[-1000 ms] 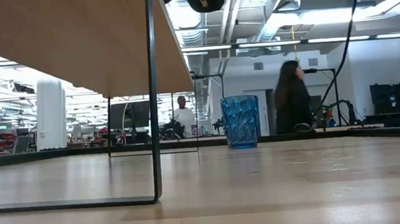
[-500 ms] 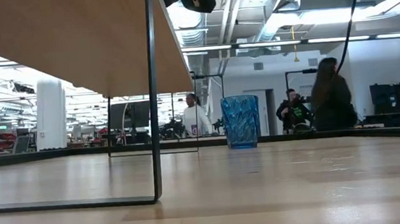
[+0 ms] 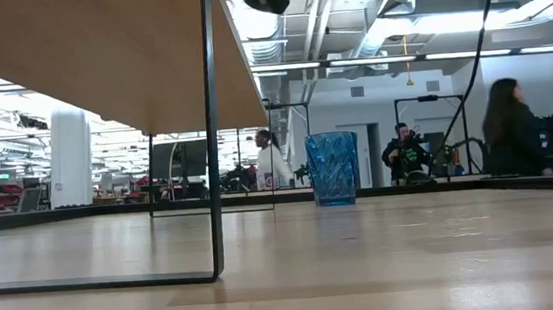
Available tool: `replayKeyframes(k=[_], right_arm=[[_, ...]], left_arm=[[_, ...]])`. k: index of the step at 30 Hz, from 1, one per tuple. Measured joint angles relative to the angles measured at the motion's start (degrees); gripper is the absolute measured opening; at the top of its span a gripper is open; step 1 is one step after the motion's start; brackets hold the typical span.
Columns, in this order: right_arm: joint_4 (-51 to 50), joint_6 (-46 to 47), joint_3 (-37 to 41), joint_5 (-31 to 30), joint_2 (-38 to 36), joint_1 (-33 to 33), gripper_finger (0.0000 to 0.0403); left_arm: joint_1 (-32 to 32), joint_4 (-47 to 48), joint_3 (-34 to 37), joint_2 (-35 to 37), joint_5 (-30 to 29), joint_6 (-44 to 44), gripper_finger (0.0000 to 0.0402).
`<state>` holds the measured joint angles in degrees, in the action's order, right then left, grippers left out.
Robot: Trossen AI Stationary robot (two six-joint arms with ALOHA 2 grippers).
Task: Stack small to large cups/mugs on shelf
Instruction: Put the black cup on the shelf, then put the blue cup on the shelf
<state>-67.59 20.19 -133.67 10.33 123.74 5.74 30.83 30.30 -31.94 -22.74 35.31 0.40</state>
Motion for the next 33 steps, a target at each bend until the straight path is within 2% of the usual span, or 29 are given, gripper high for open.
replayKeyframes(k=[28, 33], right_arm=[[3.96, -3.13, -0.02, -0.57, 0.22, -0.13, 0.0138], [0.63, -0.93, -0.02, -0.43, 0.22, -0.13, 0.0137]], left_arm=[[0.02, 0.22, 0.00, 0.02, 0.02, 0.00, 0.0000], [0.01, 0.22, 0.00, 0.02, 0.06, 0.02, 0.0000]])
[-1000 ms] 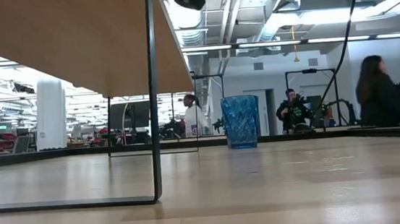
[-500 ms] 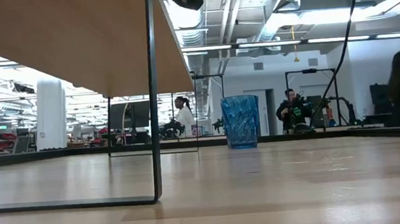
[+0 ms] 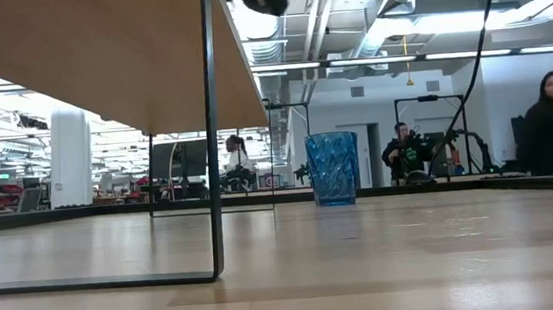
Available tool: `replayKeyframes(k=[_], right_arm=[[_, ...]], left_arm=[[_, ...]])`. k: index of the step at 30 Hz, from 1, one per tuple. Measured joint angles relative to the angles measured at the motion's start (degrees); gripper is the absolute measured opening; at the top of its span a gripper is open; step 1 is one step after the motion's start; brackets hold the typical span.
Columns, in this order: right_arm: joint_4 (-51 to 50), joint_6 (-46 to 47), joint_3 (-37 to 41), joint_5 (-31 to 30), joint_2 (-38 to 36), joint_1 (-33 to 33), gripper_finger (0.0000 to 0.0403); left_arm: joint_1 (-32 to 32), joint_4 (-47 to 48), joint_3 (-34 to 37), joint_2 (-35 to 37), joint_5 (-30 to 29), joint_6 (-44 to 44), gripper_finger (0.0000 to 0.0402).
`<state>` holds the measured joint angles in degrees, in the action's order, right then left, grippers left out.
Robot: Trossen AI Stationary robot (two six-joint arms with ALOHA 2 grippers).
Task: Stack small to large cups/mugs on shelf
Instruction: Put the blue cup on the shelf
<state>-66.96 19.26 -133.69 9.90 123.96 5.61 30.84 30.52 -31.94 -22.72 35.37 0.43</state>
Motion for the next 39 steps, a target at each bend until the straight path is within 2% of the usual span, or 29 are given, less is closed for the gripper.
replayKeyframes(k=[5, 11, 17, 23, 34, 39], right_arm=[[-7.44, 1.32, -0.16, 0.00, -0.17, 0.00, 0.0138], [-18.81, 5.05, -1.25, -5.44, -1.02, -1.84, 0.0137], [-20.87, 9.04, -1.42, -10.16, -6.33, -5.07, 0.0137], [-23.43, 12.69, -1.21, -16.87, -12.28, -10.96, 0.0138], [-23.02, -0.20, -1.02, -17.07, -14.23, -25.04, 0.0143], [-23.01, -5.38, 1.70, -12.29, -14.29, -32.36, 0.0171]], left_arm=[[0.01, 0.00, 0.00, -0.02, 0.22, -0.02, 0.0000], [0.01, -0.07, 0.00, 0.00, 0.20, 0.00, 0.0000], [0.02, -0.58, 0.00, 0.00, 0.15, 0.00, 0.0000], [0.02, -1.93, 0.00, -0.01, -1.67, 0.00, 0.0000], [0.02, -8.47, 0.00, 0.00, -9.42, 3.84, 0.0000], [0.02, -9.81, 0.00, -0.02, -11.57, 7.71, 0.0000]])
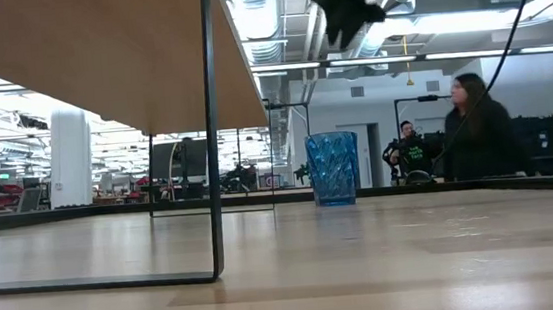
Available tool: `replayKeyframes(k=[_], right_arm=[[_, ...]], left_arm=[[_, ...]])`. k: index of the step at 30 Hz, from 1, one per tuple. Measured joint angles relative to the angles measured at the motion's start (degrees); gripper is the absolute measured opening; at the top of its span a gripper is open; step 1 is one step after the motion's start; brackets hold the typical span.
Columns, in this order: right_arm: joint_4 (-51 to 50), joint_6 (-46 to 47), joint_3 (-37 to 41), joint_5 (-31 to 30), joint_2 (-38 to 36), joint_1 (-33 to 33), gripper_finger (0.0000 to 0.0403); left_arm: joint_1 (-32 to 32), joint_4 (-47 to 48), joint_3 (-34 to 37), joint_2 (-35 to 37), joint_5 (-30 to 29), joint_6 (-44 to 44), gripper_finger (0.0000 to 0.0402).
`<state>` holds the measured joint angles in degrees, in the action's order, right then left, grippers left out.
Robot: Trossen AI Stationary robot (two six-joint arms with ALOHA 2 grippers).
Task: Stack small to large cups/mugs on shelf
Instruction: Put the blue cup on the shelf
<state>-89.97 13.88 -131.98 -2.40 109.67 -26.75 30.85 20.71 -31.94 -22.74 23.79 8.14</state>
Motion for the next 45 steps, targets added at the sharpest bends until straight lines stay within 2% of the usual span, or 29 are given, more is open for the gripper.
replayKeyframes(k=[6, 10, 18, 27, 45], right_arm=[[0.36, -4.77, 7.61, 3.70, 0.11, -7.55, 0.0245], [3.92, -7.82, 14.60, 3.67, 0.25, -9.64, 0.0269], [10.71, -9.53, 24.25, 5.30, 0.31, -8.40, 0.0271], [20.18, -6.40, 27.95, 5.60, 0.30, -5.73, 0.0271], [26.71, -5.30, 37.21, 6.19, 0.30, -2.84, 0.0271]], left_arm=[[-0.02, 0.02, 0.00, 0.02, -0.82, 2.04, 0.0000], [0.00, 0.68, 0.00, 0.01, -3.99, 2.29, 0.0000], [0.00, 0.81, 0.00, 0.02, -5.75, 2.78, 0.0000], [0.00, 2.73, 0.00, 0.02, -6.34, 2.25, 0.0000], [-0.01, 5.55, 0.00, 0.00, -6.49, 2.19, 0.0000]])
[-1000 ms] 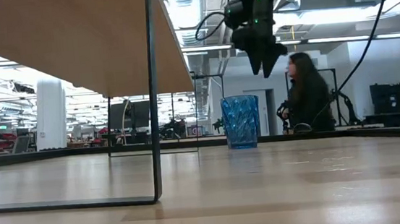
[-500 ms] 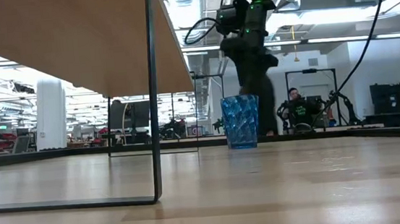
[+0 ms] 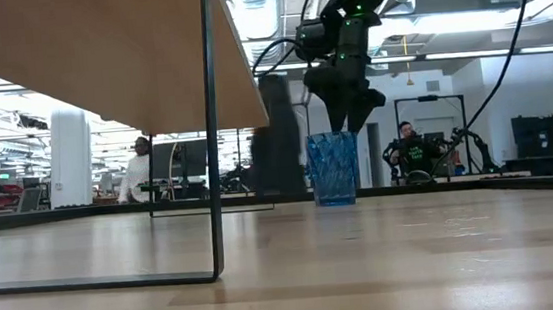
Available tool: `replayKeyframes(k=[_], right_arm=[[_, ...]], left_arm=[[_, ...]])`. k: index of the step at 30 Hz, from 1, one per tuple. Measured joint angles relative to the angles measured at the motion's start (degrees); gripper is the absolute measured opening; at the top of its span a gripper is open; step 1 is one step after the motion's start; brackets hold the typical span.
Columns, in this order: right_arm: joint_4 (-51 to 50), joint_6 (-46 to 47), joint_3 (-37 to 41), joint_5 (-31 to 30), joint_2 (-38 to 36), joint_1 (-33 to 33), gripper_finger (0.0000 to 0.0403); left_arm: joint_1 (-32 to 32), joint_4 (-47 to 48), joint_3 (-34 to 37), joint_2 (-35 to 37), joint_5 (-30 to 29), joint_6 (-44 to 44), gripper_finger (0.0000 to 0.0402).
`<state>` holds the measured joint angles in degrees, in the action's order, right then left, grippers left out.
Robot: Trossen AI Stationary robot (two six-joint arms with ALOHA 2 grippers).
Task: Stack small to large cups/mugs on shelf
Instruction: Put the blue cup on the shelf
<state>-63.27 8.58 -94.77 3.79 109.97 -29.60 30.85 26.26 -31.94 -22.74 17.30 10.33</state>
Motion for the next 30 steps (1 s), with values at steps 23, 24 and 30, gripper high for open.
replayKeyframes(k=[23, 24, 30], right_arm=[[2.48, 0.93, 0.44, -0.42, 0.32, 0.32, 0.0269], [2.82, 1.48, 0.34, -0.41, 0.98, 0.32, 0.0269], [3.20, 0.88, 0.41, 0.26, 3.89, 0.50, 0.0269]], left_arm=[[0.00, 0.13, 0.00, 0.00, 0.02, 0.00, 0.0000], [-0.01, 0.13, 0.00, 0.01, 0.03, 0.02, 0.0000], [0.01, 0.38, 0.00, 0.02, 0.04, 0.00, 0.0000]])
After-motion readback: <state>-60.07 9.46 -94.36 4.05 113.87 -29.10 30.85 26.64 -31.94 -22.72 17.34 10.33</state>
